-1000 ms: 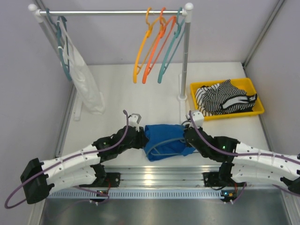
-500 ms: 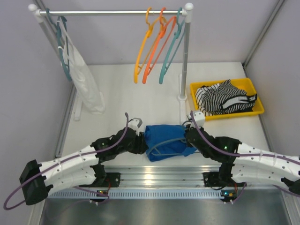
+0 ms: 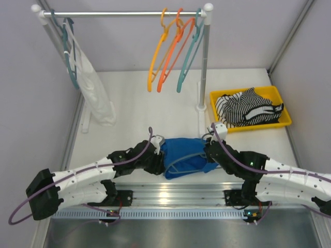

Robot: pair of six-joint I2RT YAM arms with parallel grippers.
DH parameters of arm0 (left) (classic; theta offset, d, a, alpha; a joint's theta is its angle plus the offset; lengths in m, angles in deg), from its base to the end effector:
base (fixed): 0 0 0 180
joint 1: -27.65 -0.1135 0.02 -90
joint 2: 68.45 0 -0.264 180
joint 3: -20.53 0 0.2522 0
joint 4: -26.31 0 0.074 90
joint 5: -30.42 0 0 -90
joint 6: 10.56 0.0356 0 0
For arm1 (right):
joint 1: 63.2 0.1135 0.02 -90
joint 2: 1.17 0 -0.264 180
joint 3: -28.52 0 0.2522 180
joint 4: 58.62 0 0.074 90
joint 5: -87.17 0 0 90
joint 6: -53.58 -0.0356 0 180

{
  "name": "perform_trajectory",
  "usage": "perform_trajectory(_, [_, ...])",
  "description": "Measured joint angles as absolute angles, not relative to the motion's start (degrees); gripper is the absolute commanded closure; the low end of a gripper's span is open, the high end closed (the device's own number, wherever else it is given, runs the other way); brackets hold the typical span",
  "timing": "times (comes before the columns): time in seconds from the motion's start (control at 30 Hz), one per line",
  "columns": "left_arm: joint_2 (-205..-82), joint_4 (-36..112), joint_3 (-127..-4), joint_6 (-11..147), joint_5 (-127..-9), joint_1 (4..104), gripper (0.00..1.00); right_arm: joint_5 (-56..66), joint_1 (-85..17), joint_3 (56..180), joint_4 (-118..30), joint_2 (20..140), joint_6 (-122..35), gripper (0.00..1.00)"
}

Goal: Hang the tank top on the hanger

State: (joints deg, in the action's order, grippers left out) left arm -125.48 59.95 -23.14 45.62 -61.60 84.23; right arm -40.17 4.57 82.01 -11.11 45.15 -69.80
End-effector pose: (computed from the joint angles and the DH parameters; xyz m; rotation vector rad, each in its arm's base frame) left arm 0.1071 -0.1646 0.1966 0.5179 2.4840 -0.7407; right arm 0.0827 0.1454 0.2697 -0.3072 2.1036 0.3000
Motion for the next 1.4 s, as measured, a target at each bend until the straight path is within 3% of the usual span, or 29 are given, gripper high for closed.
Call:
perform_trajectory(0.6, [-129.53,55.4,-23.21,47.67,-65.71,84.23,0.51,-39.14,4.57,81.24,-10.91,44.95,-69.56,1.0])
perform_trajectory(0.7, [-130.58,55.01,-23.21,47.63,-64.86,84.25,0.55,-39.17,4.57,81.24,-10.91,44.95,-69.58,1.0])
perform_trajectory(1.07, [-131.52,55.58,-23.21,47.41,-60.77,84.45,0.9,-41.92,4.57,81.26,-10.54,45.02,-70.57,1.0])
perform_trajectory(1.4, [-129.79,57.3,-23.21,46.99,-60.03,84.45,0.94,-45.72,4.57,81.29,-9.49,46.88,-71.68,1.0])
